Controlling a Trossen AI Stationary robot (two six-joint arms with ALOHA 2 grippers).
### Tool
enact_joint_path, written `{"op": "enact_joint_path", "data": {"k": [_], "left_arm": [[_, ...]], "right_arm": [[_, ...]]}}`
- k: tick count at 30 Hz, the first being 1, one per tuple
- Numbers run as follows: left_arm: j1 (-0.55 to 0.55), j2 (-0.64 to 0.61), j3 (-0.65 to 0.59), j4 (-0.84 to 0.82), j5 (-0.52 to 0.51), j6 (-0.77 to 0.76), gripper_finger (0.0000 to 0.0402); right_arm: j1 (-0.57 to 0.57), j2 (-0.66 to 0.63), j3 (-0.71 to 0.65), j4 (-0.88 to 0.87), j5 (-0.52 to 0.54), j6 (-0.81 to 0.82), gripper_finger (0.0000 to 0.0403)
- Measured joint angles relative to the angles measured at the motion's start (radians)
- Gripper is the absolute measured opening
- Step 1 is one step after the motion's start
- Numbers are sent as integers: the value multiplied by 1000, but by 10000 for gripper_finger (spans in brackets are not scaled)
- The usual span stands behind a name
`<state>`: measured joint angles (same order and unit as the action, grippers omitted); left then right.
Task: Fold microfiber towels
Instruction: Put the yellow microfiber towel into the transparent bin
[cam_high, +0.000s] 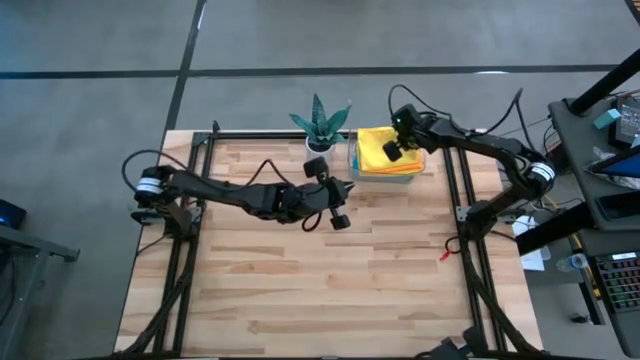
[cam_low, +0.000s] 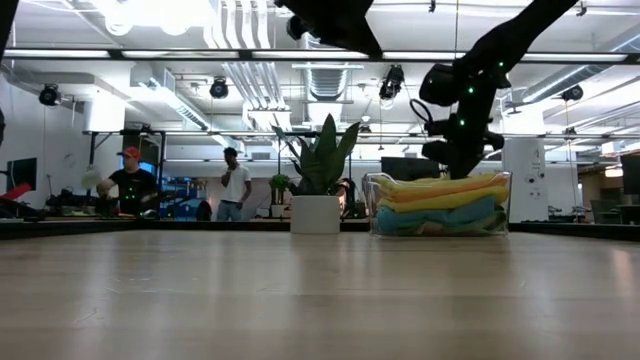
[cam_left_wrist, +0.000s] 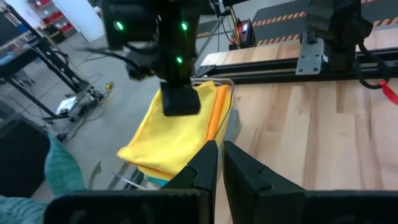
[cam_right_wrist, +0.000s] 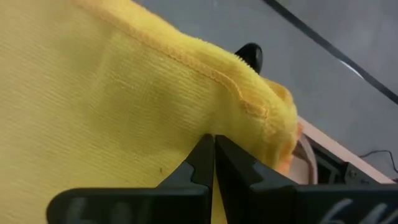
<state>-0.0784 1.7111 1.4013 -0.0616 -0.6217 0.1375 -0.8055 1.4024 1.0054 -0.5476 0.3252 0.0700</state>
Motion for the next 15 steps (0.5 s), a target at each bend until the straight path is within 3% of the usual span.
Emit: {"op": "enact_joint_path", "data": {"k": [9,15], "left_arm": [[-45,-40,-2,-3,-16,1,10],[-91,-83,-19,-35,-31,1,10]], "right_arm": [[0,44,-8,12,19,-9,9],[2,2,9,-11,19,-17,9]]}}
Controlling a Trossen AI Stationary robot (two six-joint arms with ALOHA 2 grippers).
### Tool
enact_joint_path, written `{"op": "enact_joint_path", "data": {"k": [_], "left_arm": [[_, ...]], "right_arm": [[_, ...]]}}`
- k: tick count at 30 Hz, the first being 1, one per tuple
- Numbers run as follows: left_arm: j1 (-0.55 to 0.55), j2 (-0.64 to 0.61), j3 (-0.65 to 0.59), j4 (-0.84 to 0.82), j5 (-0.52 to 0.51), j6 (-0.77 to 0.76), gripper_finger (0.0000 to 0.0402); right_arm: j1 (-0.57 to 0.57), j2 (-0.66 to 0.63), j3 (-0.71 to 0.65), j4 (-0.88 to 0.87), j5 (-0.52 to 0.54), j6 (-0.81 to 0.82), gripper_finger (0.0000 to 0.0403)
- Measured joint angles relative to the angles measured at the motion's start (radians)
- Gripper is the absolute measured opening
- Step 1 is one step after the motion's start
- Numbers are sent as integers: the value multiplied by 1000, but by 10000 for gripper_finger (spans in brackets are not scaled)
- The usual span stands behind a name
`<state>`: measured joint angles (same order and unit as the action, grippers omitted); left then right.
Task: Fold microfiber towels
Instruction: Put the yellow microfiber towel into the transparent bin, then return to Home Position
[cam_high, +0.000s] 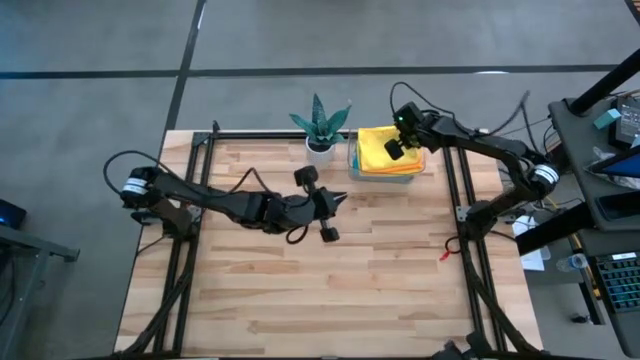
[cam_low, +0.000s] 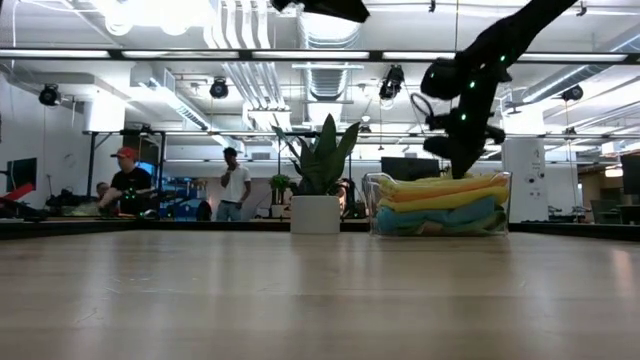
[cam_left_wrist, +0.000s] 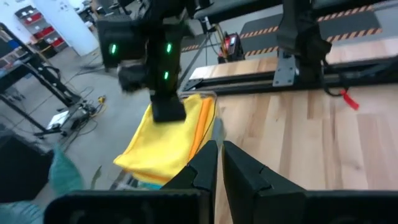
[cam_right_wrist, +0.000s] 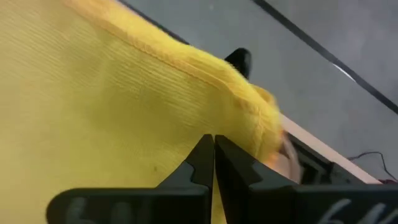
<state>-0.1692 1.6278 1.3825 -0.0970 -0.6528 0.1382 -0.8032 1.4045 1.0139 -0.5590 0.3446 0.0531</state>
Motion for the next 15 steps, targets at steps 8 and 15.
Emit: {"op": "enact_joint_path", "data": {"k": [8,15], "left_arm": [[-105,-145,-169,-18,-43,-56,10],[-205,-363,-407,-16,-48,-146,10]], "right_arm": [[118,-190,-31,-41,-9,37,9],[340,-404,-119,2,-9,111,9]]}}
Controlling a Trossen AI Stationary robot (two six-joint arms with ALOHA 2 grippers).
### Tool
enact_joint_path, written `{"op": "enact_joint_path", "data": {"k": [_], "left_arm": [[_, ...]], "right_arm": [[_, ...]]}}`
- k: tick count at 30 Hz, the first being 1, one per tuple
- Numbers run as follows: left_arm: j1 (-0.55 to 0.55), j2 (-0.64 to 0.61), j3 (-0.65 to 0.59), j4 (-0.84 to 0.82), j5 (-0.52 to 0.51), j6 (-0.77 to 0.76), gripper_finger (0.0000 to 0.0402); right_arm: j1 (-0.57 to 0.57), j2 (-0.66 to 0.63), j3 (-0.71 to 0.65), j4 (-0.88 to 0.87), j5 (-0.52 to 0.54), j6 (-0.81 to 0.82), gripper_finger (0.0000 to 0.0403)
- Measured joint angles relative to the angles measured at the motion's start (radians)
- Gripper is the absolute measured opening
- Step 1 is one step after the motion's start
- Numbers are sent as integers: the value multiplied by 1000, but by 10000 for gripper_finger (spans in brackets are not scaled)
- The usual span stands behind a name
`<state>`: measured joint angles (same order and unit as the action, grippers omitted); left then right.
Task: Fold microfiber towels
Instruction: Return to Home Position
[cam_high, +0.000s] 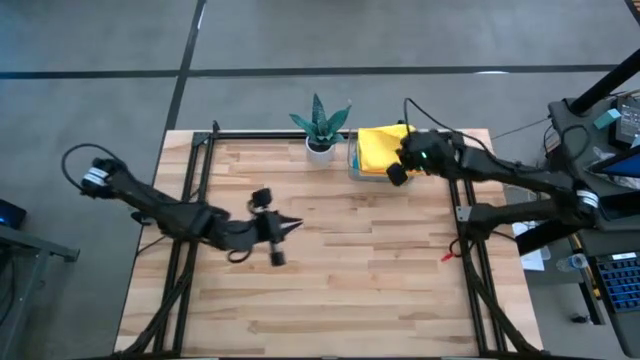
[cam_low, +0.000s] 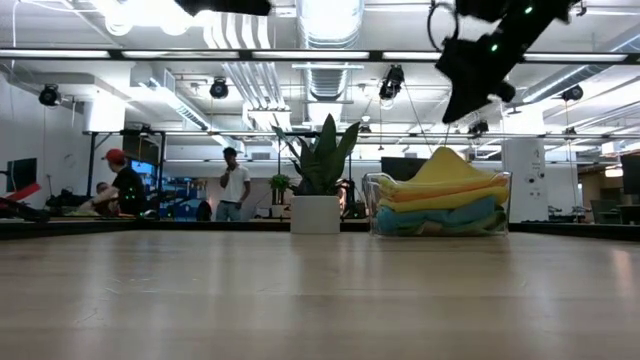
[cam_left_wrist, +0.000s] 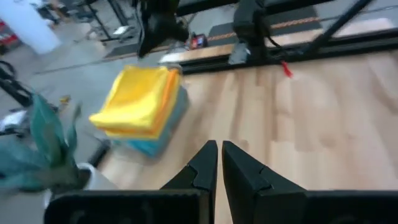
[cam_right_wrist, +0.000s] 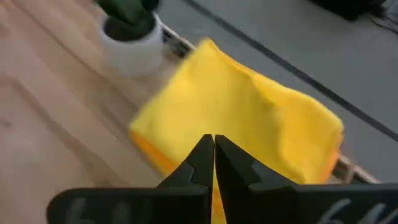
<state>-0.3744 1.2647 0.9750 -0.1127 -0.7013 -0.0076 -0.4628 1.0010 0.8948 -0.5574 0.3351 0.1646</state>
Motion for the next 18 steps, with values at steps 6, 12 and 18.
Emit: {"op": "enact_joint_path", "data": {"k": [6,12,18], "left_arm": [[-81,-187,-202,87,-15,-117,10],[-100,-280,-337,266,-16,-114,10],[-107,-340,-373,215,-15,-56,10]], "right_arm": [[70,-129,-46,-1,170,53,9],[44,-155,-28,-7,181,53,9],[61,-170,-62,55,58,-85,9]]}}
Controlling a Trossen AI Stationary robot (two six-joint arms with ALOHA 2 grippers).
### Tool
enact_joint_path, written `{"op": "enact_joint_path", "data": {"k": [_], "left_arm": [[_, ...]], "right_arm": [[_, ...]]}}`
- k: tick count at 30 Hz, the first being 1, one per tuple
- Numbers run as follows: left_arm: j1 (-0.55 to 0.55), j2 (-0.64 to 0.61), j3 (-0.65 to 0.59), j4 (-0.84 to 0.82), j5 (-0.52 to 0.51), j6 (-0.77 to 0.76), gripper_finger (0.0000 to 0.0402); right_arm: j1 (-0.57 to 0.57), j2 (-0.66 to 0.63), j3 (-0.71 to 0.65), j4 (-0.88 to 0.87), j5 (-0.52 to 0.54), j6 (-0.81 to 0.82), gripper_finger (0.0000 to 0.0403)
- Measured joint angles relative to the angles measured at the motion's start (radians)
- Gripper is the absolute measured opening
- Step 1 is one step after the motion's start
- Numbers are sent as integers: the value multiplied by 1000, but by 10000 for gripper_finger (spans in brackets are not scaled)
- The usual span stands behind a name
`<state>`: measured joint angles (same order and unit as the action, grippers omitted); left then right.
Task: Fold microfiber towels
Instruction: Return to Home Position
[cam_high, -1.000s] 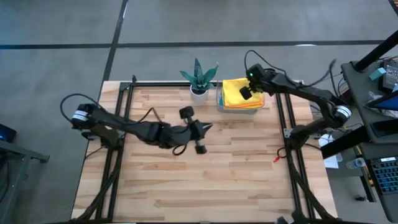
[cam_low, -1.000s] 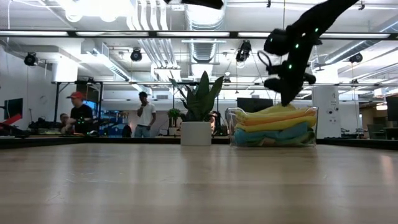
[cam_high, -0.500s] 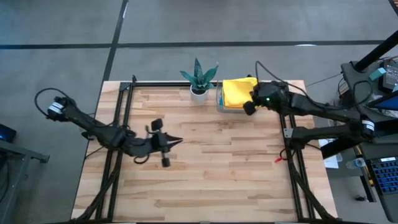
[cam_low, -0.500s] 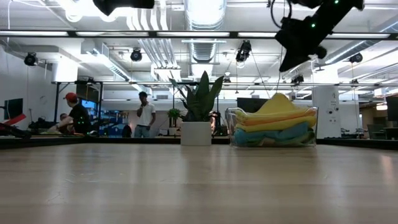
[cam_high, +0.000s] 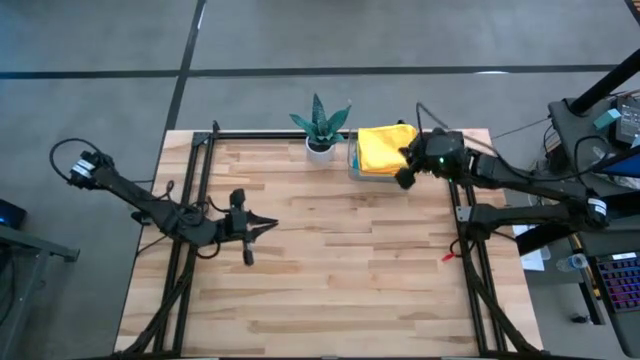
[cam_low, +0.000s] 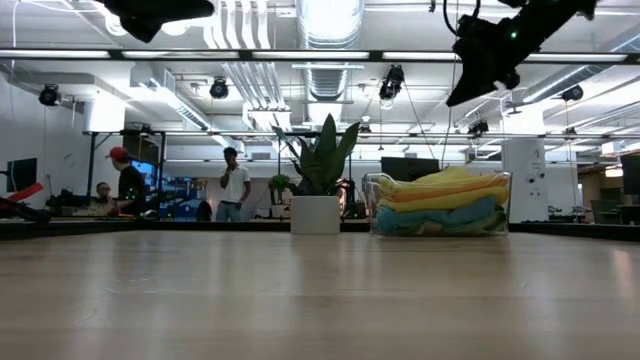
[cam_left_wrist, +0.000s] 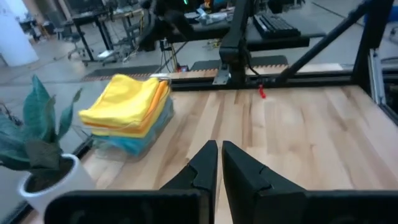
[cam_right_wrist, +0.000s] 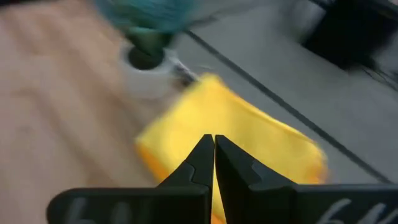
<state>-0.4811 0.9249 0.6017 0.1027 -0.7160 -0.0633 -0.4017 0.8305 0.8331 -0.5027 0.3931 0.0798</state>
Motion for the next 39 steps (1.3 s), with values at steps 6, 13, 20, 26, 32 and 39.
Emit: {"op": "enact_joint_path", "data": {"k": [6,13,20,26,32,39], "left_arm": [[-27,-174,-73,-101,1,25,10],[-41,-425,-249,-113,4,43,10],[-41,-661,-415,-113,5,44,10],[-40,-879,-506,-111,4,98,10],[-40,-880,-563,-72,-1,98,10],[-12,-791,-594,81,-64,197,10]], "right_arm": [[79,-126,-228,320,-165,-131,9],[160,-288,-485,591,-296,-196,9],[245,-403,-657,779,-314,-282,9],[288,-489,-758,888,-349,-303,9],[309,-542,-821,965,-365,-327,9],[310,-520,-821,974,-375,-367,9]]}}
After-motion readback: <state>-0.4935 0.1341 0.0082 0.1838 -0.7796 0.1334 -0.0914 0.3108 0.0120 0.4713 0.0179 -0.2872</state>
